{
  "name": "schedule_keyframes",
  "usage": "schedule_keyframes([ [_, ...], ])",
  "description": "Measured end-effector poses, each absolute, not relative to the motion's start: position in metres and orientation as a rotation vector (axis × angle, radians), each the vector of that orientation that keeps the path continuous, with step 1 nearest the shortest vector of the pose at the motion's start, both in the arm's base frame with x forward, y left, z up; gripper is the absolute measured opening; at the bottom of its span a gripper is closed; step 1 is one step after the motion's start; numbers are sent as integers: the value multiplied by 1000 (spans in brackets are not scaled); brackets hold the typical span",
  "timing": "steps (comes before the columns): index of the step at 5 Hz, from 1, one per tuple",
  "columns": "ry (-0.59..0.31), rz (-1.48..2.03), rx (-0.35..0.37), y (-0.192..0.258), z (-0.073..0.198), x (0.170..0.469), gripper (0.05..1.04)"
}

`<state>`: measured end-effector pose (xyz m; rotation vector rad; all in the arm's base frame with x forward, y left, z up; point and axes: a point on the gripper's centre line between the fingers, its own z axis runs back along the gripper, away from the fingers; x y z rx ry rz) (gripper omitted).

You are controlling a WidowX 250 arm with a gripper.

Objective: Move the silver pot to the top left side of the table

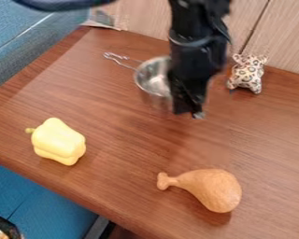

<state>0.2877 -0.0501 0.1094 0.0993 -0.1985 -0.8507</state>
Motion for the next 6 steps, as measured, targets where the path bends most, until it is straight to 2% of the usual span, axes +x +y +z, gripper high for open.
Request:
schedule_keyframes([
  [1, -231, -774, 159, -20, 124, 304, 83],
  [3, -253, -672, 168, 22, 121, 347, 83],
  [4, -234, -645, 183, 31, 109, 370, 83],
  [6, -150, -612, 214, 39, 84, 391, 83],
])
